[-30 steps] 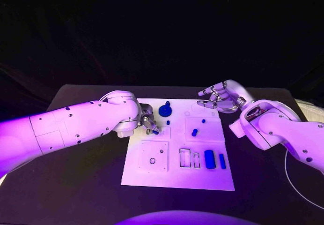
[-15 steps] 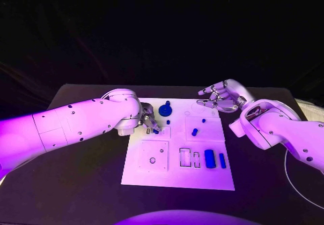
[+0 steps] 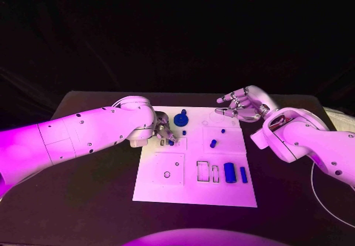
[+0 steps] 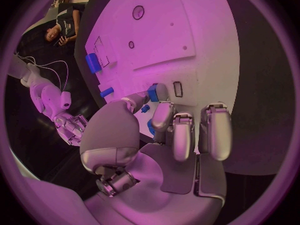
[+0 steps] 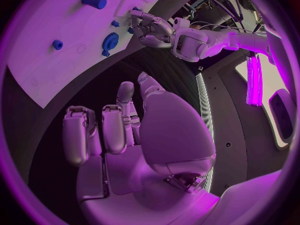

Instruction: Assemble the parts on the task board

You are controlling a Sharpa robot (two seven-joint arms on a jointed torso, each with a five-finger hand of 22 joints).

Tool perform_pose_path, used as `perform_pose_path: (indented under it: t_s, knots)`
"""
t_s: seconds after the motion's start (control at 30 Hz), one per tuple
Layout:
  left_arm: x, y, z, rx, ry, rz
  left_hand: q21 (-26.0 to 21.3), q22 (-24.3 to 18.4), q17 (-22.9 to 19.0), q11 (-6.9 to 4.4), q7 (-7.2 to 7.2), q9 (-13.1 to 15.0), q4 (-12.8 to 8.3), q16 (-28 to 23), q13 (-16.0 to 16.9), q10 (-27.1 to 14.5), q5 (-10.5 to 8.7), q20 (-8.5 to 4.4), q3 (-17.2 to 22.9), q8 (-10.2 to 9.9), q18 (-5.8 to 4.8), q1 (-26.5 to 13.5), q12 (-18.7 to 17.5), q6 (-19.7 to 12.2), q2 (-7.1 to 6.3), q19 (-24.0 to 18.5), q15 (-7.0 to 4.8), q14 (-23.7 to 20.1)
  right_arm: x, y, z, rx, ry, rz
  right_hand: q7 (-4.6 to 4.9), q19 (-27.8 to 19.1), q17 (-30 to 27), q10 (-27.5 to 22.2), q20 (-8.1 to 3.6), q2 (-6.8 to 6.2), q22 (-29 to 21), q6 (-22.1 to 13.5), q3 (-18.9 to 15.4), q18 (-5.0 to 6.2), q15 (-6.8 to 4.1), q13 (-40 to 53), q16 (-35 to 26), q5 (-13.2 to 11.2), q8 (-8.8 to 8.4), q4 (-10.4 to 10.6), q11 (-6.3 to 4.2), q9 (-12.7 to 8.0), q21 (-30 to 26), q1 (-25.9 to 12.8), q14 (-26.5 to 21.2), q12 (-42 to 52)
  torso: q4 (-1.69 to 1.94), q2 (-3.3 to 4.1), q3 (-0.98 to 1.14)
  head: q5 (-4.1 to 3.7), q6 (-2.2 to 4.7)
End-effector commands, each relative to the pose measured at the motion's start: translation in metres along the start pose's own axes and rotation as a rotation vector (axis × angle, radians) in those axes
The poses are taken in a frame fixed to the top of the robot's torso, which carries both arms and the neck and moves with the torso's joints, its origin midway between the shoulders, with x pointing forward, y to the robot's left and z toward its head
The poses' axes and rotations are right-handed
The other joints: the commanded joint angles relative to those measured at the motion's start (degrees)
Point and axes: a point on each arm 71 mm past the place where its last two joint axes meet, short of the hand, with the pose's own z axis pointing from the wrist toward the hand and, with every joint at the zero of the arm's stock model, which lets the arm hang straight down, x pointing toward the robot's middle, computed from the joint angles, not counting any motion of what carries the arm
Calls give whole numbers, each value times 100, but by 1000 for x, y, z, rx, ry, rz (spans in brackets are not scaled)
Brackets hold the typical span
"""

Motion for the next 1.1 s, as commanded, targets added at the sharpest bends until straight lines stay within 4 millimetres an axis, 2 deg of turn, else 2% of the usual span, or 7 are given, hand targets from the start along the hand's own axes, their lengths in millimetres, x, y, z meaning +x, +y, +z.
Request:
perform_pose_path:
  t_s: [0.03, 0.33, 0.73, 0.93, 1.1]
  knots:
    - [8, -2, 2, 2, 41, 25, 22, 530, 1506, -2, 10, -14, 22, 17, 14, 63, -10, -20, -116, -41, -36, -88, 25, 63, 9, 77, -42, 581, 1, 1, 0, -10, 2, 4, 1, -35, -3, -19, -8, 11, 228, 31, -8, 96, 13, -6, -22, -25, 5, 27, -2, 8, -34, -49, 232, 32, 5, -3, 0, -9, -7]
    - [7, -1, 3, -5, 30, 26, 45, 585, 1506, -10, 0, -31, 199, 17, 57, 107, -26, -28, -677, -62, -48, -286, 58, 172, 50, 109, -47, 581, 1, 0, 0, -8, 2, 7, 1, -38, -6, -22, -8, 11, 222, 31, -17, 98, 13, -12, -26, -39, 4, 32, -1, 8, -38, -52, 231, 29, 2, -2, -2, -2, -10]
    - [6, 1, 3, -11, 23, 25, 64, 638, 1506, -27, -21, -32, 410, 17, 69, 136, -34, -46, -1502, -81, -60, -325, 60, 225, 105, 141, -63, 581, 1, 2, 0, -21, -2, 13, 2, -41, -5, -27, -8, 14, 217, 28, -35, 99, 14, -21, -28, -68, 2, 45, 0, 8, -42, -63, 232, 27, 5, -4, -1, -3, -12]
    - [5, 1, 2, -8, 10, 23, 64, 648, 1506, -37, -32, -33, 506, 17, 76, 150, -139, -52, -1834, -88, -61, -261, 62, 248, 158, 148, -70, 581, 1, 3, 0, -28, -6, 15, 2, -52, -17, -38, -7, 15, 200, 25, -46, 103, 14, -40, -39, -93, 1, 45, 1, 7, -52, -59, 230, 9, 1, -4, -8, -11, -3]
    - [3, 4, 0, -7, -7, 11, 76, 673, 1506, -42, -41, -32, 591, 17, 96, 168, -184, -58, -2062, -90, -66, -223, 78, 265, 189, 162, -76, 581, 1, 2, 1, -29, -6, 17, 4, -62, -29, -50, -6, 13, 186, 22, -69, 106, 16, -58, -52, -118, -1, 57, 3, 7, -62, -72, 227, -6, -1, -4, -6, -13, 7]
